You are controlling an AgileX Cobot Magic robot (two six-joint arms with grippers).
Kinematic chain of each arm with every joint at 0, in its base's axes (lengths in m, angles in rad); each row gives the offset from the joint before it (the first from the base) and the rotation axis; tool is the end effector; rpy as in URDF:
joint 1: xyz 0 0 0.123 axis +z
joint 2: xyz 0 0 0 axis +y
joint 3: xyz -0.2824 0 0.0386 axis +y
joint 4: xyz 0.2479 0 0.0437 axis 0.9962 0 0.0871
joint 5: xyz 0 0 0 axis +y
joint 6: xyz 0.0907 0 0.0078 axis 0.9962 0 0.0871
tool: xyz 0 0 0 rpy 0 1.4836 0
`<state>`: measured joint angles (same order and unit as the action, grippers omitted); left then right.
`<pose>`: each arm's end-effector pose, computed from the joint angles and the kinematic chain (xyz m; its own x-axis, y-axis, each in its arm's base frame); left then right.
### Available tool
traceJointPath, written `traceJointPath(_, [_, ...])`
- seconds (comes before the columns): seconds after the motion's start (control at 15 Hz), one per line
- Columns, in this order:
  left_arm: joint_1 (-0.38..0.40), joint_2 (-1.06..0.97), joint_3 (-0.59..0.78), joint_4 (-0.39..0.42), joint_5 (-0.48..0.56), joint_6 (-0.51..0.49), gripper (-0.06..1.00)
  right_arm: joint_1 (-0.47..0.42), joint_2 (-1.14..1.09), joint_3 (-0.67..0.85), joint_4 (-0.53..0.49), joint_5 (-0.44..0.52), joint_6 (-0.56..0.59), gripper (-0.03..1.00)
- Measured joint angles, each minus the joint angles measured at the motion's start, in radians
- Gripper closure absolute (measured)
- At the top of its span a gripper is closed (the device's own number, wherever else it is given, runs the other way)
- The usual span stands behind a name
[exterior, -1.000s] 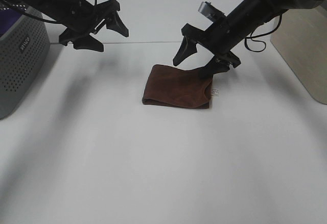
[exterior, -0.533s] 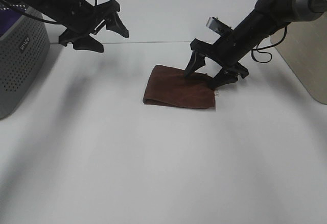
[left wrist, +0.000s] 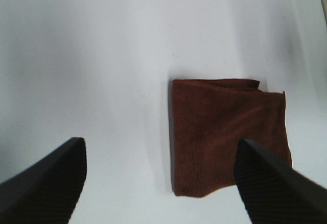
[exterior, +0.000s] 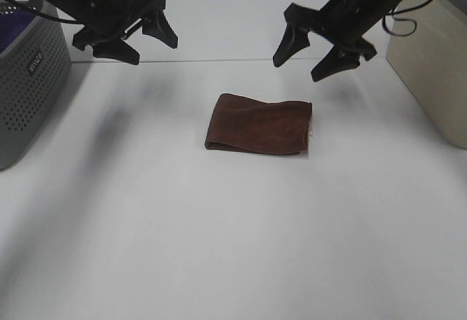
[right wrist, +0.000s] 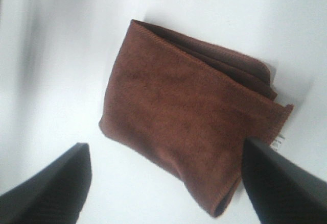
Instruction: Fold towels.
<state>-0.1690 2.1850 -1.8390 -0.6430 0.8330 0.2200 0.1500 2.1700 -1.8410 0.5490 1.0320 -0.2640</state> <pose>0.4739 -0.1219 0.2208 -0.8905 -0.0702 -0.4495 0.1821 0.8505 -0.4934 0.4578 0.1105 0.2198 -0.9331 -0.1047 -0.3440 -0.2563 0.8648 0.4318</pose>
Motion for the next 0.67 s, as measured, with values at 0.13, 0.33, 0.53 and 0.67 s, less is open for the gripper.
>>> traceJointPath(0.13, [0.0,-0.064,0.0,0.062,0.064,0.003,0.19,0.001,-0.056,0.0,-0.059,0.053,0.041,0.2])
traceJointPath(0.33, [0.0,-0.256,0.0,0.233,0.236,-0.025,0.19,0.069,-0.155,0.0,-0.353,0.172,0.169,0.2])
traceJointPath(0.53, [0.0,-0.413,0.0,0.42,0.355,-0.128,0.19,0.178,-0.262,0.053,-0.541,0.175,0.264,0.2])
traceJointPath(0.67, [0.0,-0.514,0.013,0.538,0.374,-0.208,0.19,0.222,-0.354,0.148,-0.557,0.176,0.275,0.2])
